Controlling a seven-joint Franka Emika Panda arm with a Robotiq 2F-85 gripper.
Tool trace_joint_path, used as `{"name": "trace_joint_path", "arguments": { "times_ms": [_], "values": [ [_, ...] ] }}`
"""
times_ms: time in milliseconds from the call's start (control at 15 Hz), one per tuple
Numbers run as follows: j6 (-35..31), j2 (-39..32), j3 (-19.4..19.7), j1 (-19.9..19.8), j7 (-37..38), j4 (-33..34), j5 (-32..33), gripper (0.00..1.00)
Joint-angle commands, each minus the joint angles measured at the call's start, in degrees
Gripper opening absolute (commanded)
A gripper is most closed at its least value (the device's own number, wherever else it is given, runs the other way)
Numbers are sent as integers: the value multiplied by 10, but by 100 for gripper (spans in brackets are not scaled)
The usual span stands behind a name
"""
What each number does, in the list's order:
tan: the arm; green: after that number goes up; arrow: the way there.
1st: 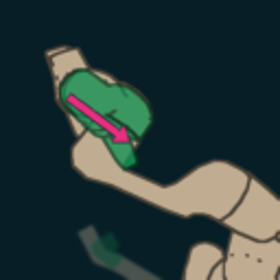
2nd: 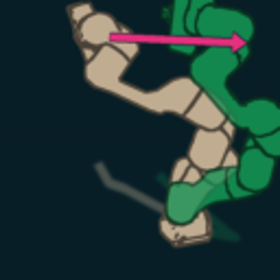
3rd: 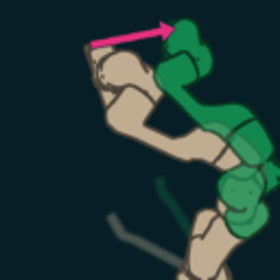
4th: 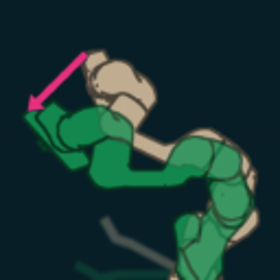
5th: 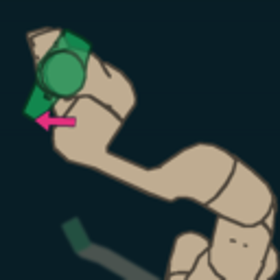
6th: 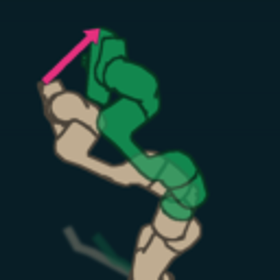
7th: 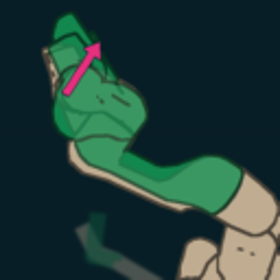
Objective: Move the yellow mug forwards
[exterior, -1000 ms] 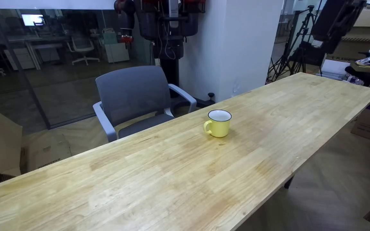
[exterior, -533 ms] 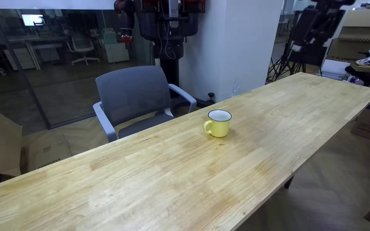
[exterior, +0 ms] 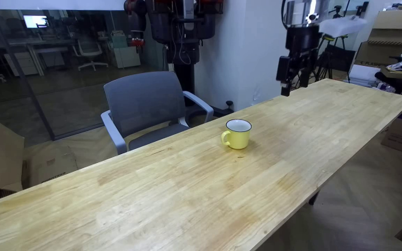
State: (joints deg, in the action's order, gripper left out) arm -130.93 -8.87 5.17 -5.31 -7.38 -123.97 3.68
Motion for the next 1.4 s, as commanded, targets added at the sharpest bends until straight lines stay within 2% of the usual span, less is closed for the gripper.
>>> {"name": "trace_joint_path", "arguments": {
  "times_ms": [0, 133, 200, 533, 667, 733, 800, 933, 1133, 1333],
  "values": [
    [3, -14, -2, -1, 0, 12, 1, 100],
    [6, -22, -2, -1, 0, 21, 2, 100],
    [-19, -37, -2, 0, 21, 30, -2, 100],
    [-138, -154, -11, -16, 23, 114, -95, 100],
    [-137, -207, -12, -17, 39, 161, -107, 100],
    [-113, -225, -3, -11, 58, 181, -95, 100],
    [-138, -176, -11, -18, 21, 119, -93, 100],
    [-133, -215, -11, -18, 34, 152, -92, 100],
    [-136, -237, -2, -8, 47, 173, -76, 100],
    [-105, -281, -3, -12, 46, 217, -67, 100]
  ]
}}
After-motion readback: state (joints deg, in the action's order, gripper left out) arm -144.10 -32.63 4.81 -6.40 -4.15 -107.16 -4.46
